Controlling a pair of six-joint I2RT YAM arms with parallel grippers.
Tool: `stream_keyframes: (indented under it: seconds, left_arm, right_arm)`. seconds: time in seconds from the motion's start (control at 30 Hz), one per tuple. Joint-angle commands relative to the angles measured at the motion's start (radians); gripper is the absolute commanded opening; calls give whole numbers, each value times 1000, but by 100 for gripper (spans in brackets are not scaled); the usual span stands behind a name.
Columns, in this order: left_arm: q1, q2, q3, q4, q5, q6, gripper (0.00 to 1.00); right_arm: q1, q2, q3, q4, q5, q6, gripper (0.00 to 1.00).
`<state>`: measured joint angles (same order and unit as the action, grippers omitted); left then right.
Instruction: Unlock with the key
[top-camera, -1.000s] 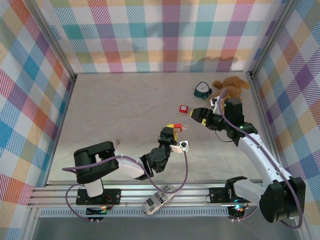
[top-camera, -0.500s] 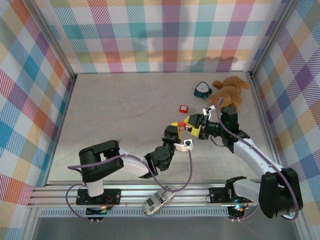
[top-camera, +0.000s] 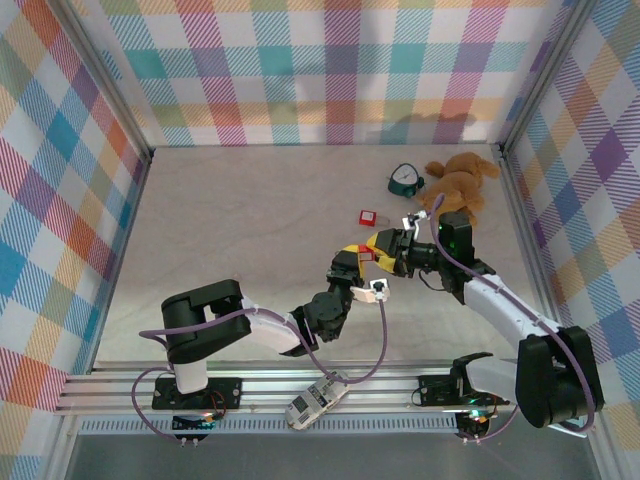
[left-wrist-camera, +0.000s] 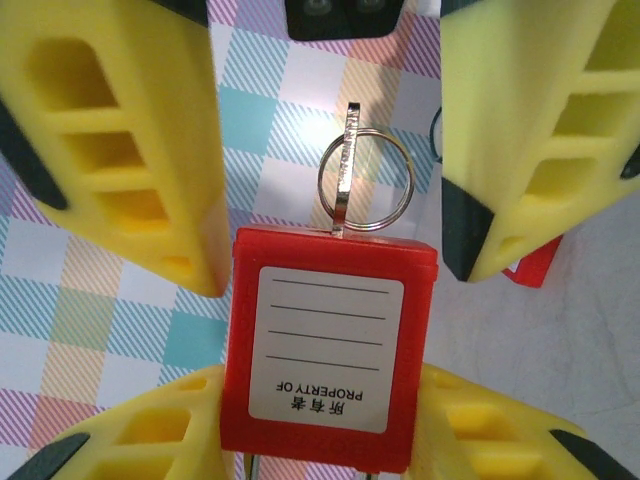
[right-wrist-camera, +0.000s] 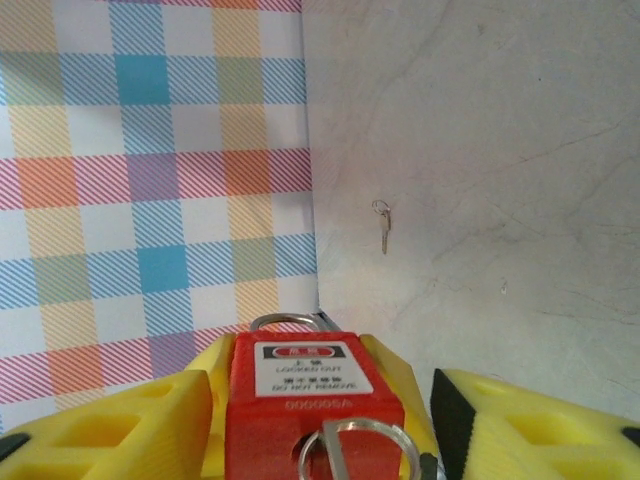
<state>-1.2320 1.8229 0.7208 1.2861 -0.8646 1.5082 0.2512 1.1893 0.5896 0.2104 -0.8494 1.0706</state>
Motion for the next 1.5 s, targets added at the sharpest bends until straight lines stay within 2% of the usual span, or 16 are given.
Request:
stream_keyframes:
  seconds: [0.0,0.13,0.3,0.43,0.57,0.63,0.7,0.77,1.0,1.2,1.47]
  left_arm:
    - [-16,7,29,55,18,-11,0]
    - [-16,16,36,55,22,-17,1]
    - [-15,27,43,55,22,-17,1]
    - [-16,35,48,56,18,-17,6]
    - [-15,34,48,55,10,-18,16]
    - [-15,35,48,55,7,-17,25]
    - [-16,38,48,54,3,-16,39]
    - [-15,41,45,55,-2,-16,44]
    - [-15,32,31,55,-10,-26,79]
    - [-19,15,7,55,-14,-42,90]
    - [-51,-43,-58,49,-58,-71,93]
  right_arm:
    - [15,17,1,30,1,-1,59]
    - [20,23,3,31,7,-4,56]
    - [21,15,9,24,5,-4,46]
    - [21,3,7,23,8,5,42]
    - [22,-15,9,13,20,8,40]
    - [22,-24,13,4,27,6,39]
    - [21,-31,17,-6,34,3,38]
    - [20,-34,19,-11,39,3,38]
    - [18,-39,31,-21,52,0,38]
    - [7,-39,55,-50,67,-24,38]
    - [-21,-54,106,-126,94,-85,36]
